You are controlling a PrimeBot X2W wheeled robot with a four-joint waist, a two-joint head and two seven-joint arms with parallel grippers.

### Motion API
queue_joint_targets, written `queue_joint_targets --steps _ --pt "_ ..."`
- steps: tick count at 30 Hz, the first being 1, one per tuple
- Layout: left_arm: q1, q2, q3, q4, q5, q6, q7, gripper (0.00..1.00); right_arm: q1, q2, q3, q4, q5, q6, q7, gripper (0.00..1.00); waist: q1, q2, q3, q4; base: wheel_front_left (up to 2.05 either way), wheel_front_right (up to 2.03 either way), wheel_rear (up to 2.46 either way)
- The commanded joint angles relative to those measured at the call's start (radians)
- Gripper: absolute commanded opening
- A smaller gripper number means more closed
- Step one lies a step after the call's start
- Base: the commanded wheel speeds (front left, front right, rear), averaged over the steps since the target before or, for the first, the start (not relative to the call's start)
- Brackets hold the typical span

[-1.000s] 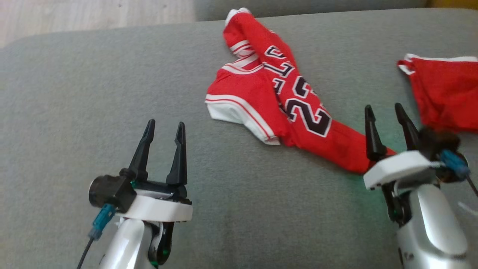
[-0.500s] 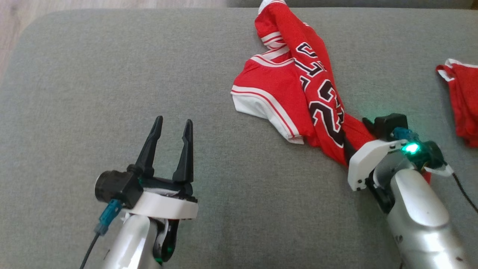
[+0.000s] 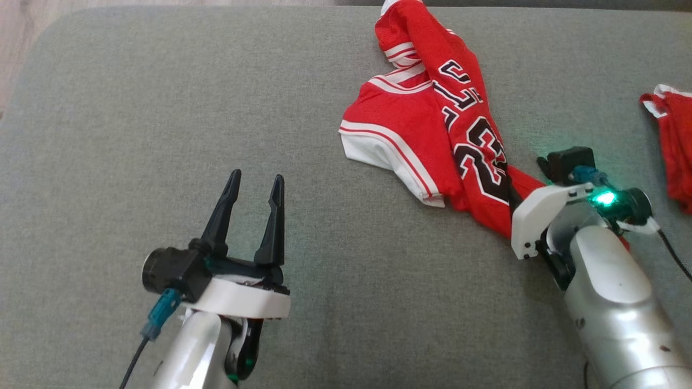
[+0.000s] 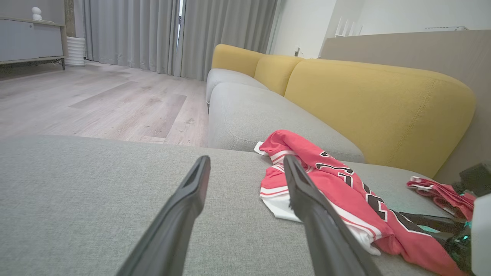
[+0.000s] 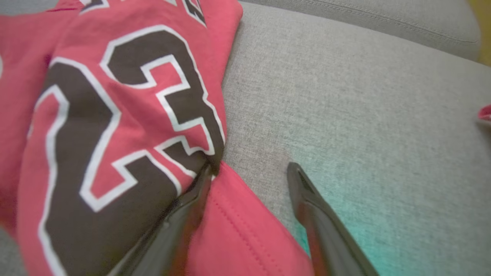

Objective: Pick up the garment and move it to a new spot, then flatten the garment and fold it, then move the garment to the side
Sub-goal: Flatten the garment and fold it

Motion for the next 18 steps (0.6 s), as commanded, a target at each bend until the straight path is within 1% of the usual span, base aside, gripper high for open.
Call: queue_joint_targets --steps 1,2,5,8,11,14,18 --pt "-0.034 0.005 0.036 -0.027 -0.007 0.006 -0.005 1.00 0.009 0.014 0.041 0.024 0.010 -0.001 0.030 0.72 0.0001 0.0000 0.001 -0.002 0.00 0.00 0.00" --pt "-0.035 0.005 0.035 -0.028 -0.009 0.007 -0.005 1.00 0.006 0.015 0.053 0.030 0.020 -0.001 0.035 0.00 0.0001 0.0000 0.002 -0.003 0.00 0.00 0.00" --pt "-0.038 0.005 0.034 -0.028 -0.011 0.008 -0.005 1.00 -0.006 0.011 0.077 0.035 0.054 -0.001 0.036 0.00 0.0001 0.0000 0.002 -0.008 0.00 0.00 0.00" --pt "-0.039 0.005 0.034 -0.027 -0.013 0.009 -0.005 1.00 -0.028 -0.011 0.077 0.024 0.084 -0.001 0.026 0.00 0.0001 0.0000 -0.002 -0.011 0.00 0.00 0.00" --pt "-0.039 0.005 0.035 -0.028 -0.015 0.010 -0.005 1.00 -0.061 -0.046 0.043 0.009 0.098 -0.001 0.012 0.00 0.0001 0.0000 -0.005 -0.012 0.00 0.00 0.00" --pt "-0.041 0.005 0.032 -0.031 -0.017 0.011 -0.005 1.00 -0.109 -0.086 -0.002 -0.005 0.087 -0.001 0.001 0.00 0.0001 0.0000 -0.001 -0.010 0.00 0.00 0.00" --pt "-0.049 0.005 0.026 -0.034 -0.020 0.010 -0.005 1.00 -0.201 -0.140 -0.080 -0.020 0.043 -0.001 -0.019 0.00 0.0001 0.0000 0.014 0.000 0.00 0.00 0.00"
